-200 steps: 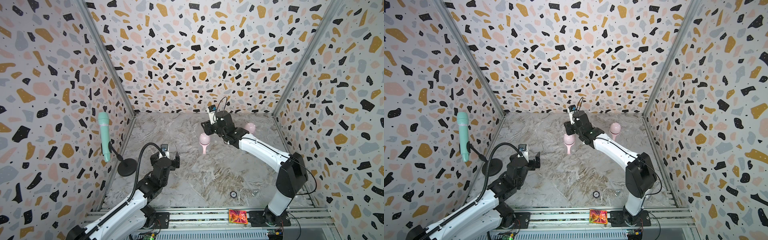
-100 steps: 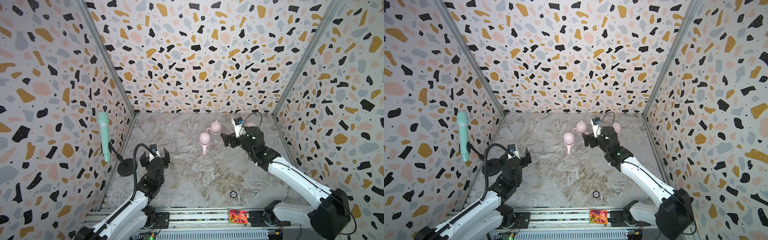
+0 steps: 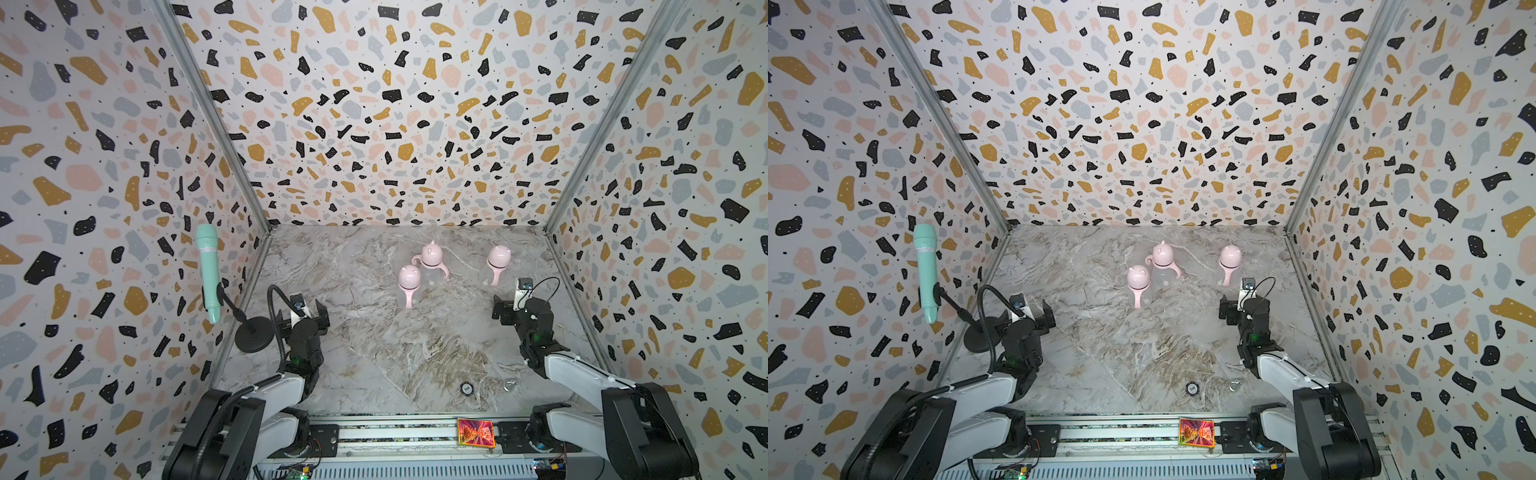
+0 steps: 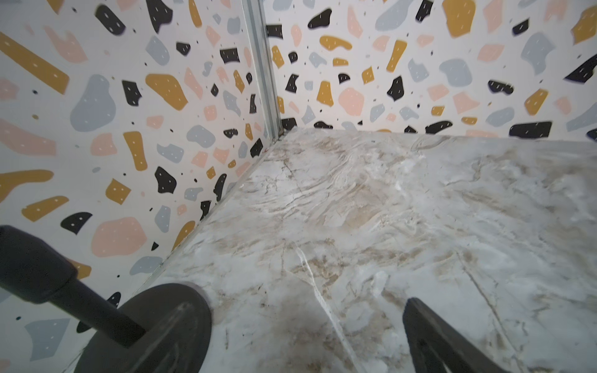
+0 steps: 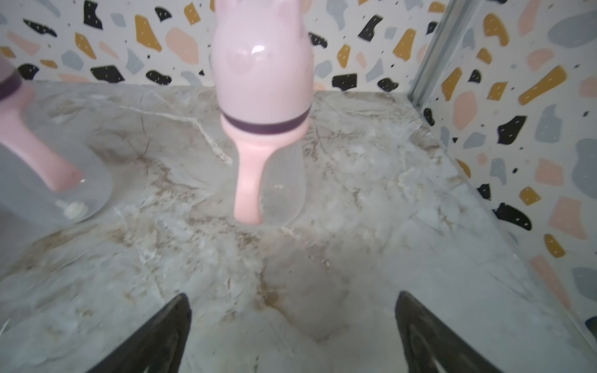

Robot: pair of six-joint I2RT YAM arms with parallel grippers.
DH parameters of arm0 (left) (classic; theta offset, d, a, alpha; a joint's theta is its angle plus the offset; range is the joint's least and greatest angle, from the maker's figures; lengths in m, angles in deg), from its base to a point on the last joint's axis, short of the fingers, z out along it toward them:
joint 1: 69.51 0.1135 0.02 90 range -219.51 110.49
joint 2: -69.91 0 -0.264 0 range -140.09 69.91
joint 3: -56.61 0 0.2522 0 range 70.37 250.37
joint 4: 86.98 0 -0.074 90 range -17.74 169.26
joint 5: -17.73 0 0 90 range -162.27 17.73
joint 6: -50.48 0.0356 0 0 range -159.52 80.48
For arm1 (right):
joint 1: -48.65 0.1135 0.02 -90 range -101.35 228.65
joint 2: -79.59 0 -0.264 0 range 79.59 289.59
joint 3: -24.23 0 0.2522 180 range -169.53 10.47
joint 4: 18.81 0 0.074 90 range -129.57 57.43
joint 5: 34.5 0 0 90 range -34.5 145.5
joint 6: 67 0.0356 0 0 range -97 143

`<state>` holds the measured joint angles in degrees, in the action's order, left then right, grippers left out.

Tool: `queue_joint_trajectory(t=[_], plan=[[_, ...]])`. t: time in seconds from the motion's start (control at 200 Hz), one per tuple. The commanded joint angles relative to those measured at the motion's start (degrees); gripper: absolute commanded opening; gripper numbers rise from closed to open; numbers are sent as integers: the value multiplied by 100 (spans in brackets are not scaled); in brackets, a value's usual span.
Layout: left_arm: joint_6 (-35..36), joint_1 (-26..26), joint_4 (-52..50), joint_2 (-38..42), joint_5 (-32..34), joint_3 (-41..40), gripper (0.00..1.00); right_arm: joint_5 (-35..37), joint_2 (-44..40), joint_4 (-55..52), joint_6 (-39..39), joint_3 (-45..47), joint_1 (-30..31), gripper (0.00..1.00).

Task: Assemble the baby bottles
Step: Reset both arms

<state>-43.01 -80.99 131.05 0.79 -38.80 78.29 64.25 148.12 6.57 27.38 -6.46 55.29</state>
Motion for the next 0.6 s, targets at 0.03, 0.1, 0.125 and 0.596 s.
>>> queue_joint_trajectory(t=[0.03,0.1,0.125,0.596], plan=[[118,212,1466,-537,-274,45,99,-694,517,1993,23,483,-517,99],[-27,427,2202,-1067,-518,-124,99,-922,609,2059,-59,439,-610,99],[-34,461,2653,-1262,-481,-193,99,-935,675,2241,-143,474,-601,99],[18,489,1807,-1067,-728,62,99,-396,1667,3094,-378,462,-244,99]])
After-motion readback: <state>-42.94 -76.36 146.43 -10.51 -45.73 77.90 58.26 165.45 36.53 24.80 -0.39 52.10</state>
